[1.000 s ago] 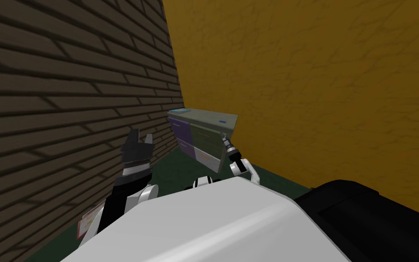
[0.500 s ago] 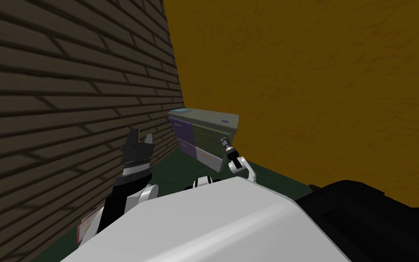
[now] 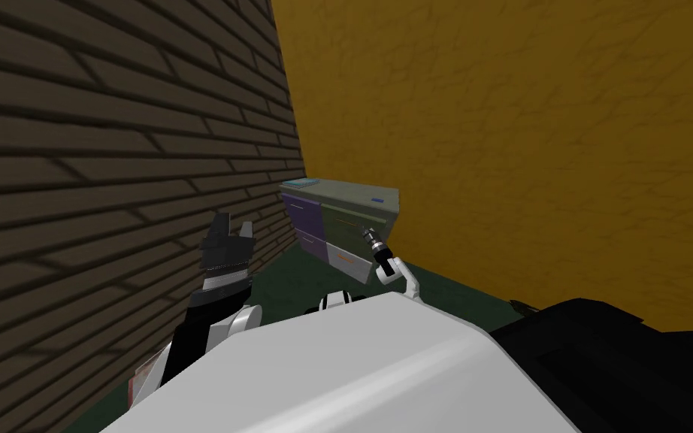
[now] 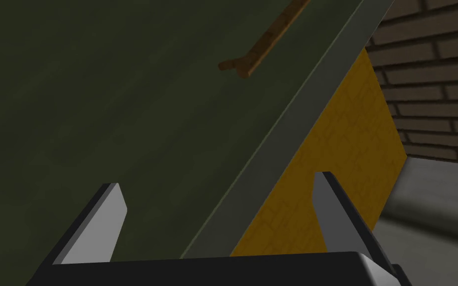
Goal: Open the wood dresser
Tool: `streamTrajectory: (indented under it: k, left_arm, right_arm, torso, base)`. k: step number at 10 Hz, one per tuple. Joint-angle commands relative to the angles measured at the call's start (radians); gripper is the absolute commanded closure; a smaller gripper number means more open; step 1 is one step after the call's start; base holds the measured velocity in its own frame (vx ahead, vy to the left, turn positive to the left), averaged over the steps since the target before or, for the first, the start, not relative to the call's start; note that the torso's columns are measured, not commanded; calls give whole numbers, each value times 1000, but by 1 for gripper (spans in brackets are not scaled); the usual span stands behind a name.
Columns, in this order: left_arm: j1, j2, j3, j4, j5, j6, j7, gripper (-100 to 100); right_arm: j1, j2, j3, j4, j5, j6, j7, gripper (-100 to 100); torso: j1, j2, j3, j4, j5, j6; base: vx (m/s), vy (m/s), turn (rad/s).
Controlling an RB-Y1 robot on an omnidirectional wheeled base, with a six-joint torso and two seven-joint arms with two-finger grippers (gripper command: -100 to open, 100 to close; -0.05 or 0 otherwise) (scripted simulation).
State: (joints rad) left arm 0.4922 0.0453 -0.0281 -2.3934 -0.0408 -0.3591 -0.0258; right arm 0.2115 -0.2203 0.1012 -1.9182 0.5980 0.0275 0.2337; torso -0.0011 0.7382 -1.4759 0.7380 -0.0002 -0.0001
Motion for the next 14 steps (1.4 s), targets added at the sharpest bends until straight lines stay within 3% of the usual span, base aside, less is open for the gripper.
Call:
streamTrajectory:
  k: [1, 4, 5, 6, 7, 8, 9, 10, 11, 12, 13, 14]
  left_arm:
    - [0, 0, 0, 0, 0, 0, 0, 0]
    - [0, 0, 0, 0, 0, 0, 0, 0]
    - [0, 0, 0, 0, 0, 0, 0, 0]
    - [0, 0, 0, 0, 0, 0, 0, 0]
    - [0, 0, 0, 0, 0, 0, 0, 0]
    - [0, 0, 0, 0, 0, 0, 0, 0]
    - [0, 0, 0, 0, 0, 0, 0, 0]
    - [0, 0, 0, 0, 0, 0, 0, 0]
    - [0, 0, 0, 0, 0, 0, 0, 0]
    - [0, 0, 0, 0, 0, 0, 0, 0]
    - [0, 0, 0, 0, 0, 0, 0, 0]
    - [0, 0, 0, 0, 0, 0, 0, 0]
  right_arm:
    - [-29, -6, 1, 48, 67, 29, 14, -100]
    - [-77, -20, 8, 120, 156, 92, 38, -100]
    - [-77, -20, 8, 120, 174, 92, 38, -100]
    - [-101, -28, 12, 156, 210, 123, 50, -100]
    - [-101, -28, 12, 156, 228, 123, 50, -100]
    - [-126, -37, 16, 193, 263, 154, 62, -100]
    - [-126, -37, 16, 193, 281, 154, 62, -100]
    - [-150, -46, 20, 230, 315, 185, 74, -100]
    - [-150, -46, 20, 230, 334, 185, 74, -100]
    - [-173, -55, 23, 267, 370, 215, 86, -100]
    - [-173, -55, 23, 267, 387, 215, 86, -100]
    - [-196, -65, 27, 304, 422, 245, 97, -100]
  torso:
    - [1, 0, 0, 0, 0, 0]
    - [1, 0, 0, 0, 0, 0]
    - [1, 0, 0, 0, 0, 0]
    - [1, 0, 0, 0, 0, 0]
    - [1, 0, 0, 0, 0, 0]
    - [1, 0, 0, 0, 0, 0]
    - [2, -1, -1, 0, 0, 0]
    - [1, 0, 0, 0, 0, 0]
    - [3, 0, 0, 0, 1, 0]
    - [1, 0, 0, 0, 0, 0]
    - [0, 0, 0, 0, 0, 0]
    - [0, 0, 0, 0, 0, 0]
  base:
    - [0, 85, -33]
    - [4, 102, -46]
    - [-4, 92, -34]
    - [3, 101, -71]
    - [0, 90, -29]
    - [15, 106, -50]
    - [10, 87, -30]
    - [13, 129, -45]
    - [4, 101, -38]
    - [1, 91, -54]
    - [4, 78, -33]
    - [-16, 94, -54]
